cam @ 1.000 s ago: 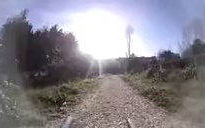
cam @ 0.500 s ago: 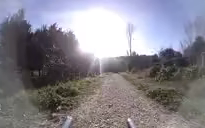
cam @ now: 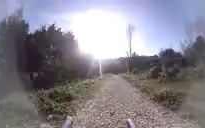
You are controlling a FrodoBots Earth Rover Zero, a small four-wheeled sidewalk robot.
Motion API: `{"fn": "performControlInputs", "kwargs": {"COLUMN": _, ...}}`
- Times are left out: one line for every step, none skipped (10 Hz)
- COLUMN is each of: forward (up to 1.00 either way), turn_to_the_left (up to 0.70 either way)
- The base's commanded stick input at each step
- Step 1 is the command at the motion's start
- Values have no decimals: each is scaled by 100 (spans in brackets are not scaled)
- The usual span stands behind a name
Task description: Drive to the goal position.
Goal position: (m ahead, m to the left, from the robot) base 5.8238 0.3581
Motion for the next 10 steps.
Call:
{"fn": "performControlInputs", "kwargs": {"forward": 50, "turn_to_the_left": 0}}
{"fn": "performControlInputs", "kwargs": {"forward": 50, "turn_to_the_left": 0}}
{"fn": "performControlInputs", "kwargs": {"forward": 50, "turn_to_the_left": 0}}
{"fn": "performControlInputs", "kwargs": {"forward": 50, "turn_to_the_left": 0}}
{"fn": "performControlInputs", "kwargs": {"forward": 50, "turn_to_the_left": 0}}
{"fn": "performControlInputs", "kwargs": {"forward": 50, "turn_to_the_left": 0}}
{"fn": "performControlInputs", "kwargs": {"forward": 50, "turn_to_the_left": 0}}
{"fn": "performControlInputs", "kwargs": {"forward": 50, "turn_to_the_left": 0}}
{"fn": "performControlInputs", "kwargs": {"forward": 50, "turn_to_the_left": 0}}
{"fn": "performControlInputs", "kwargs": {"forward": 50, "turn_to_the_left": 0}}
